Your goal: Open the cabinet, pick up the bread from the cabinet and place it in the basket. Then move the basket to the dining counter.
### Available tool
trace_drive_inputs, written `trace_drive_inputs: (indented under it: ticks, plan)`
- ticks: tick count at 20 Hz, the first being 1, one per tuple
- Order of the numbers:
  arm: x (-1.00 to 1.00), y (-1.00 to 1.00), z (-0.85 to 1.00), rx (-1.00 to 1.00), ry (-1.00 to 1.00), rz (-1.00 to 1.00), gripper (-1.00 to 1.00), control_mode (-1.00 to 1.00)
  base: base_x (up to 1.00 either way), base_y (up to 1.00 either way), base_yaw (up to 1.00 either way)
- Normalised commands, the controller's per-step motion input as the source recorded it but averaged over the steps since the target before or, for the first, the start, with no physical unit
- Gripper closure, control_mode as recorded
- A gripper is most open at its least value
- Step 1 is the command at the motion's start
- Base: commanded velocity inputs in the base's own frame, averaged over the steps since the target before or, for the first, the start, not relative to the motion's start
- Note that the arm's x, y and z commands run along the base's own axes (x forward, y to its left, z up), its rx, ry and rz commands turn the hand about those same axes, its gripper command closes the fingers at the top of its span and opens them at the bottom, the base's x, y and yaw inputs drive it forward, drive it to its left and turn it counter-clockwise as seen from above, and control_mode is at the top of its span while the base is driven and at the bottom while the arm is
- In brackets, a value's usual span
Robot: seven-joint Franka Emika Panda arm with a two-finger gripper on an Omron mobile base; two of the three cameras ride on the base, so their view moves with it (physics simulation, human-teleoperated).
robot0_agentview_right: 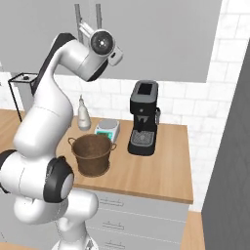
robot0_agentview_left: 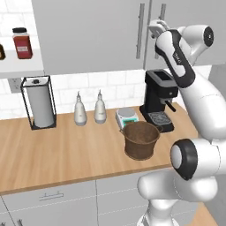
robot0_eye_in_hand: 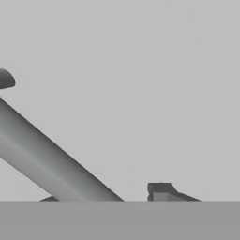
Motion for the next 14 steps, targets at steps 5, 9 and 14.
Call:
trace_drive_inputs:
  ticks: [5, 9, 14]
  plan:
    - [-1.0, -0.42, 0.0, 0.0, -0.06, 0.0, 1.0, -1.0, 0.0, 0.0, 0.0]
    - [-1.0, -0.78, 0.0, 0.0, -0.06, 0.0, 1.0, -1.0, 0.0, 0.0, 0.0]
    - [-1.0, -0.78, 0.0, 0.0, 0.0, 0.0, 1.0, -1.0, 0.0, 0.0, 0.0]
